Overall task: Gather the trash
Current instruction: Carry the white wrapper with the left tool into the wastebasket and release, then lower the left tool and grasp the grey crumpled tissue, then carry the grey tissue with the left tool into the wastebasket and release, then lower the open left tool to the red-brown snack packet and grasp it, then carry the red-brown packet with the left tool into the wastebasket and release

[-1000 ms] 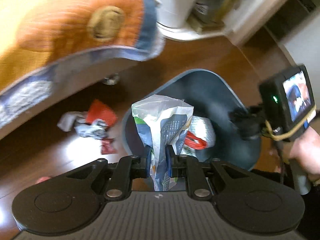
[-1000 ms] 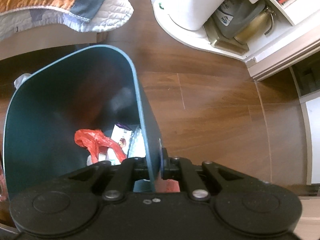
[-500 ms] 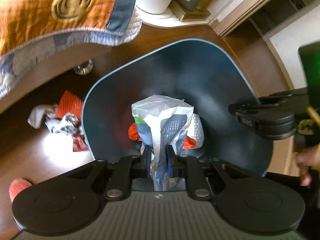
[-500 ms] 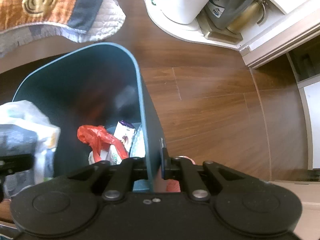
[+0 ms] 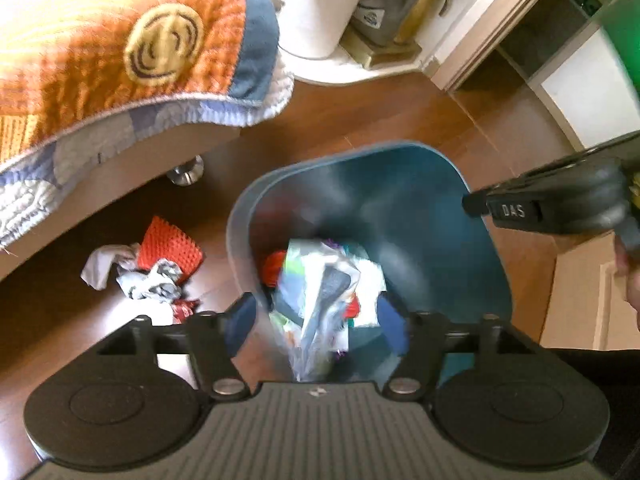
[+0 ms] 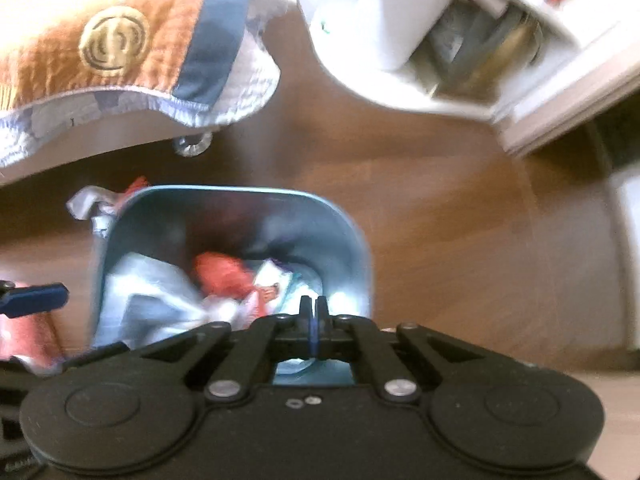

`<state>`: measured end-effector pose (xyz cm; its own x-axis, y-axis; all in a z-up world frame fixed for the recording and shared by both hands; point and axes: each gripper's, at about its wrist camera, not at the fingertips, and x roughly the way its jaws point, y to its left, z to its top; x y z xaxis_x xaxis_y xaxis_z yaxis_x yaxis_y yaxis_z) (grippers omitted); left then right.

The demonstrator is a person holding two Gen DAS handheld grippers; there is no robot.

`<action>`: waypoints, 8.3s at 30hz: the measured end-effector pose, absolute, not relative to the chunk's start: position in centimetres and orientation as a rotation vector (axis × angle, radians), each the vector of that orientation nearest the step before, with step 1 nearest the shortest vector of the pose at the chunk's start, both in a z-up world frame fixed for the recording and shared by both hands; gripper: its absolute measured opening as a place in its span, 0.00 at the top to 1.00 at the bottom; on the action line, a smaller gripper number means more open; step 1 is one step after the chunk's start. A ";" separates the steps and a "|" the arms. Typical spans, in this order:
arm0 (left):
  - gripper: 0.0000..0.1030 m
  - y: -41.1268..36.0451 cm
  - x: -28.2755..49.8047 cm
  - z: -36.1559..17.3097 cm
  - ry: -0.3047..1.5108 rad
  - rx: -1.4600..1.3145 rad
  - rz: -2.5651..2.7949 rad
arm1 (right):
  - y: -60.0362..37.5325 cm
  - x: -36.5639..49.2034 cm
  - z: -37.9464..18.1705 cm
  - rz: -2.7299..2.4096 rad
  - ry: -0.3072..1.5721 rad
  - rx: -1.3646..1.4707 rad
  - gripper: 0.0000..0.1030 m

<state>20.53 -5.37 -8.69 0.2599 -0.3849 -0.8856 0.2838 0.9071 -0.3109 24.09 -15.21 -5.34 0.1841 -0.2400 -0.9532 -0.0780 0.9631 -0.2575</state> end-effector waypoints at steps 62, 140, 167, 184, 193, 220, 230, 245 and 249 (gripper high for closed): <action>0.26 2.0 28.7 -28.8 1.464 -0.031 -0.014 | -32.0 25.0 -18.4 -0.254 1.461 0.190 0.93; 0.82 -12.4 21.2 -5.4 1.193 0.158 -0.400 | -23.3 20.9 -15.9 -0.130 1.474 -0.087 0.89; 0.35 -13.5 21.0 -9.4 1.252 0.166 -0.426 | -24.2 21.7 -17.1 -0.109 1.478 -0.072 0.90; 0.35 -5.7 22.3 -9.3 1.222 0.183 -0.321 | -26.1 22.1 -15.8 -0.172 1.370 -0.106 0.98; 0.32 2.3 25.5 -14.3 1.320 0.198 -0.126 | -28.5 22.8 -15.0 -0.280 1.349 -0.093 0.95; 0.25 -0.9 29.1 -38.4 1.626 0.082 -0.067 | -32.7 24.9 -13.8 -0.266 1.409 0.064 0.60; 0.25 -1.4 29.2 -41.3 1.625 0.102 -0.101 | -33.2 25.3 -14.8 -0.292 1.449 0.062 0.60; 0.66 -1.0 29.7 -41.1 1.648 0.046 -0.080 | -34.1 25.3 -15.5 -0.289 1.465 0.078 0.61; 0.66 -1.3 29.8 -38.6 1.628 0.043 -0.081 | -34.2 24.8 -15.6 -0.278 1.466 0.079 0.64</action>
<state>29.84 -1.26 -38.59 -0.0591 -0.0221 -0.9980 0.0776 0.9966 -0.0266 24.80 -34.24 -15.56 0.0789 -0.1375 -0.9874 0.2331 0.9655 -0.1158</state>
